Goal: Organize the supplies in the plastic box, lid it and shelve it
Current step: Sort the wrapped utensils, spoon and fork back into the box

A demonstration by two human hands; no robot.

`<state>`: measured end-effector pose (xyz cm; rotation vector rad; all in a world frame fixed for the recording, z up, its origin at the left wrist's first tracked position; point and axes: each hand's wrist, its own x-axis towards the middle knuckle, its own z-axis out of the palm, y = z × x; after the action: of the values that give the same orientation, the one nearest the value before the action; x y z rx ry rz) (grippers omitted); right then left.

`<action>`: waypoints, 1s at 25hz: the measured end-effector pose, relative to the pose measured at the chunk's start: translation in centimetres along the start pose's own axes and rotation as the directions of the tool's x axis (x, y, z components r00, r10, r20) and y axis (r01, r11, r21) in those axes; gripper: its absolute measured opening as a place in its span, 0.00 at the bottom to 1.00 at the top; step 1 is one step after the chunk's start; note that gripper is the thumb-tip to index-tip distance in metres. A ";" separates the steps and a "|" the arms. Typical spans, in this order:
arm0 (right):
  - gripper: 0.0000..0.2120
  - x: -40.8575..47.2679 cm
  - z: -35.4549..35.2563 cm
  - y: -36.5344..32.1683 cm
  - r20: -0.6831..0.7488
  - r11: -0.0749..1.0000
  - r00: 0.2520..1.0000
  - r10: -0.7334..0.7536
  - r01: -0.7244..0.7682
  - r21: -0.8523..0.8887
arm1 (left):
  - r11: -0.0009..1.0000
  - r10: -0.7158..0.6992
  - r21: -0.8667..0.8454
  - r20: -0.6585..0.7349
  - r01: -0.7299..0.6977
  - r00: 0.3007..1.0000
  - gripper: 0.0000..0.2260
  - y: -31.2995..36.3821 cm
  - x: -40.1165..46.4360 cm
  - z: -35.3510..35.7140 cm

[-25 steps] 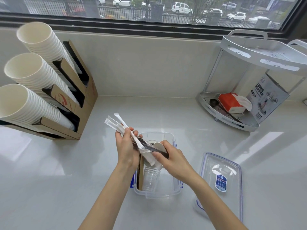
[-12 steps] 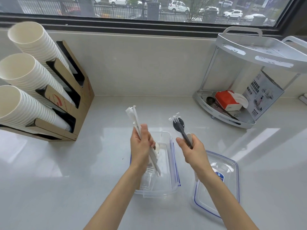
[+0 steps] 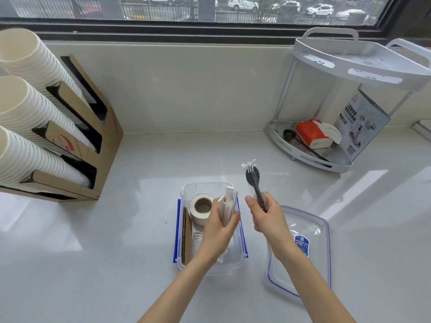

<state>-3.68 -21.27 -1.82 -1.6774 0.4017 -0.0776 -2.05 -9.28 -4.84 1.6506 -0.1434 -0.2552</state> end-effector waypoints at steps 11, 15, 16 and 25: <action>0.14 -0.1 -0.4 0.6 -0.004 1.000 1.000 0.027 -0.027 0.006 | 0.950 -0.129 0.296 0.078 0.101 0.989 0.05 -1.9 0.0 0.7; 0.13 -0.2 -0.3 0.6 0.020 0.999 0.999 0.038 -0.038 0.001 | 0.924 -0.224 0.332 0.077 0.187 0.972 0.09 -2.0 0.6 0.7; 0.14 -0.2 -0.3 0.6 0.026 0.999 0.999 0.039 -0.040 0.007 | 0.920 -0.260 0.322 0.069 0.225 0.963 0.08 -2.1 0.9 0.8; 0.14 -0.1 -0.6 0.7 0.039 0.999 0.998 0.045 -0.045 0.005 | 0.782 -0.588 0.326 0.102 0.531 0.803 0.27 -2.0 3.1 1.1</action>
<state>-4.08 -21.92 -2.36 -1.6605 0.4093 -0.0134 0.53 -10.93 -7.20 1.9244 0.1846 -0.8992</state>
